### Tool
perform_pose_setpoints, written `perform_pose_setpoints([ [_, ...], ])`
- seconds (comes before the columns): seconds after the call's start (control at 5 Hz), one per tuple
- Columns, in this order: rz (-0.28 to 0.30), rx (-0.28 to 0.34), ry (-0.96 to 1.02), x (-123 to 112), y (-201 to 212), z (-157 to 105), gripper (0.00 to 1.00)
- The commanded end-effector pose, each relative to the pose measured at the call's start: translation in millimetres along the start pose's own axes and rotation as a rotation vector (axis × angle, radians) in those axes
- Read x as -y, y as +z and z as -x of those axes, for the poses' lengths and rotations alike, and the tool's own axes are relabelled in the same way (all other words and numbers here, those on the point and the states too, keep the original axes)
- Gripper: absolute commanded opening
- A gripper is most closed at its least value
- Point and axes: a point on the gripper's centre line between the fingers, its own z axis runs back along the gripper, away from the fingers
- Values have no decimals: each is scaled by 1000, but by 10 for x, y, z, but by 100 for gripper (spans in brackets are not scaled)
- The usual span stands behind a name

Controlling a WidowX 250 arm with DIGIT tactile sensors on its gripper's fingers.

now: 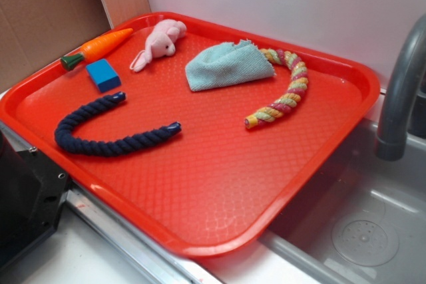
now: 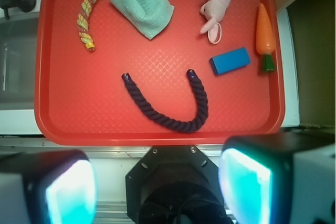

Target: Grab the blue block.

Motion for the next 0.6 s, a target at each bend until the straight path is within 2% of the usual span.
perform_pose_setpoints([
  [0.0, 0, 0, 0, 0, 0, 0, 100],
  [0.4, -5, -26, 503, -255, -267, -206, 100],
])
